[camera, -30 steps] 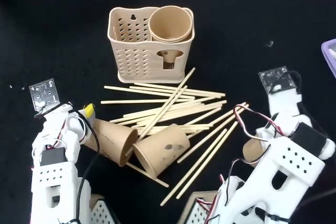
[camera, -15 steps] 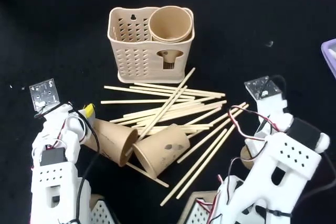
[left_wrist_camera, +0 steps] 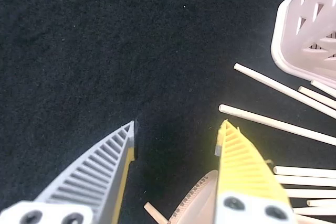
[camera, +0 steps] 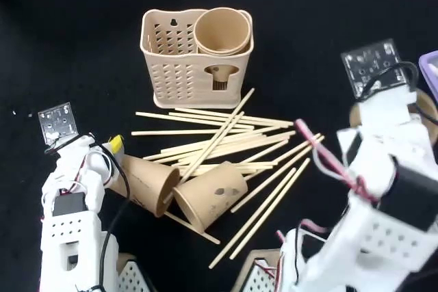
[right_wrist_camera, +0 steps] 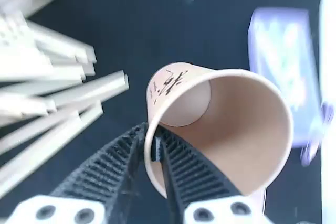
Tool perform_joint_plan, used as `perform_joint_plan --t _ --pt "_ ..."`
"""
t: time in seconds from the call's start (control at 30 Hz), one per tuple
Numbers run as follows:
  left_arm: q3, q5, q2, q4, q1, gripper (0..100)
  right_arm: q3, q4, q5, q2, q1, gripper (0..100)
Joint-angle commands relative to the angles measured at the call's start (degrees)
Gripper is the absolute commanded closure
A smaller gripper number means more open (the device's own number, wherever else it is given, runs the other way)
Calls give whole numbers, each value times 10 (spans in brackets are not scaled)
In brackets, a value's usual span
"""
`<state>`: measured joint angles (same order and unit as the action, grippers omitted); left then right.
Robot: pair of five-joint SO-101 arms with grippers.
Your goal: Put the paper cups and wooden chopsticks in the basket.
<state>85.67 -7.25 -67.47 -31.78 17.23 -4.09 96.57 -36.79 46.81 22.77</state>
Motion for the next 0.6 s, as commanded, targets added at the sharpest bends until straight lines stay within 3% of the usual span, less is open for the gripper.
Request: perform_joint_plan --t 0.0,0.1,0.27,0.57 --pt "-3 1 -9 10 6 748 100 -21 58 -12 -144 988" --pt "-3 1 -9 10 6 748 146 -55 94 -45 -236 988" --pt "-3 1 -9 11 6 748 217 -102 105 -168 -313 988" --pt "-4 1 -9 11 6 748 502 -38 104 -385 -411 988"
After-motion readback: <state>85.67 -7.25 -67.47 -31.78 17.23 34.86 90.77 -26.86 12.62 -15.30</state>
